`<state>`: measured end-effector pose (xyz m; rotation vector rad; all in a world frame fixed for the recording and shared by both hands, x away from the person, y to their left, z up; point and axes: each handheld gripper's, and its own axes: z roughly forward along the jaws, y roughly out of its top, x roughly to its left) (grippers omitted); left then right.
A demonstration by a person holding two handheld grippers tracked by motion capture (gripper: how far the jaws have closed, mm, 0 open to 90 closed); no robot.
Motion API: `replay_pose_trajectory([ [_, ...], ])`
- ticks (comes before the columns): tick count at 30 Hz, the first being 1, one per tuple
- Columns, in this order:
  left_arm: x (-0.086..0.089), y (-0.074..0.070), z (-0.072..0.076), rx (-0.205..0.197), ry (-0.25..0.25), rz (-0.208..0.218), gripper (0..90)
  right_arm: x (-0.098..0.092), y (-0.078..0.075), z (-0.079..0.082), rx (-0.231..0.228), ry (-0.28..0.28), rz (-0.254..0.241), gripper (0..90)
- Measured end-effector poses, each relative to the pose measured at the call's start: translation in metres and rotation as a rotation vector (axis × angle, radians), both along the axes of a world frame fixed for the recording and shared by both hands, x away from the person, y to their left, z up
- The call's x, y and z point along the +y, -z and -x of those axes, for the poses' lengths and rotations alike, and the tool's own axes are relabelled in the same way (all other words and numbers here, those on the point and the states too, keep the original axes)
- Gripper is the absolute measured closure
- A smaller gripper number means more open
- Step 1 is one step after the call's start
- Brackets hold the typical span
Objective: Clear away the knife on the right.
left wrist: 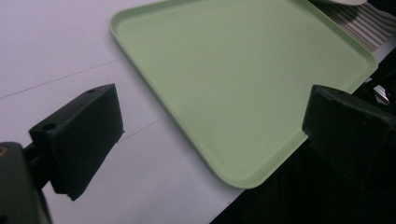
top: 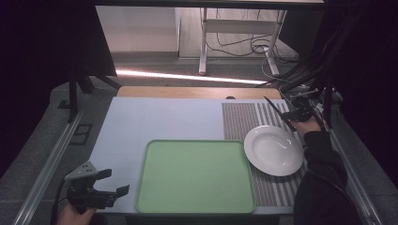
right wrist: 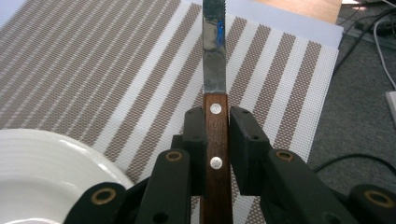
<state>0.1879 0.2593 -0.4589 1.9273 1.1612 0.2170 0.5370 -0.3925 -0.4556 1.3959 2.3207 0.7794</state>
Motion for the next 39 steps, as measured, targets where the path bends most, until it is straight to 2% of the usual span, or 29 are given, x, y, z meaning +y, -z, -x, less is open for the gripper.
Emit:
replay_pose_trajectory([
  [8, 0.000, 0.000, 0.000, -0.001, -0.001, 0.000, 4.6, 0.009, -0.010, 0.016, -0.008, -0.042, -0.020, 77.4],
  [17, 0.000, 0.000, 0.000, -0.002, -0.001, -0.001, 4.6, 0.037, -0.015, 0.042, -0.011, -0.134, -0.022, 77.4],
  [22, 0.000, 0.000, 0.000, -0.003, -0.002, 0.000, 4.5, 0.058, -0.016, 0.062, -0.007, -0.199, -0.037, 77.4],
  [23, 0.000, 0.000, 0.000, -0.003, -0.002, 0.000, 4.5, 0.065, -0.014, 0.070, -0.001, -0.224, -0.037, 77.4],
  [24, 0.000, 0.000, 0.000, -0.003, -0.002, 0.000, 4.5, 0.065, -0.014, 0.070, -0.001, -0.224, -0.037, 77.4],
  [26, 0.000, 0.000, 0.000, -0.003, -0.002, -0.002, 4.5, 0.075, -0.013, 0.083, 0.009, -0.246, -0.060, 77.4],
  [27, 0.000, 0.000, 0.000, -0.002, -0.002, -0.003, 4.5, 0.075, -0.013, 0.083, 0.009, -0.246, -0.060, 77.4],
  [39, 0.000, 0.000, 0.000, -0.001, -0.007, -0.006, 4.4, 0.120, -0.009, 0.136, -0.011, -0.374, -0.047, 77.4],
])
